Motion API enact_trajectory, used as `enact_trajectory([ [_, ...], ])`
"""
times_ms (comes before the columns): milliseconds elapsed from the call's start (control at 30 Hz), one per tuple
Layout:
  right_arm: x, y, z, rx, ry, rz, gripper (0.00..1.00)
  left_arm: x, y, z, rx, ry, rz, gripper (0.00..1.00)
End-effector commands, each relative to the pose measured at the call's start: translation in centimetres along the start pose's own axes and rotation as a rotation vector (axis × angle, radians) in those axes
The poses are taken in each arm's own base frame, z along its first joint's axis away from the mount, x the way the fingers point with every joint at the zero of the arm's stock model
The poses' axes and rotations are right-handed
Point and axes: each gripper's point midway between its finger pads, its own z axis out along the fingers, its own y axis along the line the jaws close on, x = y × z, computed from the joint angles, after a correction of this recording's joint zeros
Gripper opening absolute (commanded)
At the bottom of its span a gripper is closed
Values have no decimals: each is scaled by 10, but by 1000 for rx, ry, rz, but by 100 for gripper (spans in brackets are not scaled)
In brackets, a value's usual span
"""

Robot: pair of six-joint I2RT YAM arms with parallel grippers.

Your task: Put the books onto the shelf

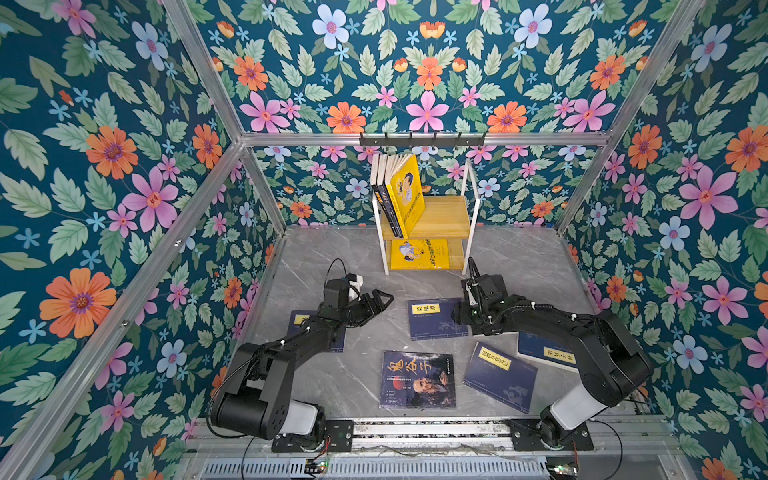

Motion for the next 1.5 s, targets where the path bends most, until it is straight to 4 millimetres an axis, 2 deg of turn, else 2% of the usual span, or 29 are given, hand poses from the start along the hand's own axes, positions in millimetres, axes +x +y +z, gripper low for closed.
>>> enact_trajectory([
  [0, 13, 2, 5, -29, 66, 39, 73, 4, -1, 3, -2, 58, 43, 92],
  [100, 15, 6, 1, -41, 98, 31, 72, 5, -10, 3, 25, 88, 113, 92],
  [267, 16, 9, -10, -56, 113, 37, 72, 9, -12, 4, 42, 123, 166, 93],
  [500, 17, 15, -20, -103, 120, 74, 70, 6, -2, 11, -5, 152, 197, 92],
  [900, 18, 23, -6, -118, 153, 120, 60, 1, -2, 15, -15, 143, 171, 86],
  [967, 19, 28, -5, -126, 157, 114, 59, 3, -1, 16, -14, 150, 171, 84],
  [1133, 33, 45, 14, -127, 220, 89, 58, 7, 6, 25, -25, 178, 154, 78],
  [1300, 39, 58, 22, -149, 244, 106, 56, 11, 20, 34, -58, 208, 116, 75],
  [1400, 33, 51, 14, -109, 213, 104, 56, 12, 21, 36, -63, 220, 117, 74],
  [1467, 24, 38, 6, -65, 182, 105, 57, 14, 20, 37, -62, 225, 119, 74],
])
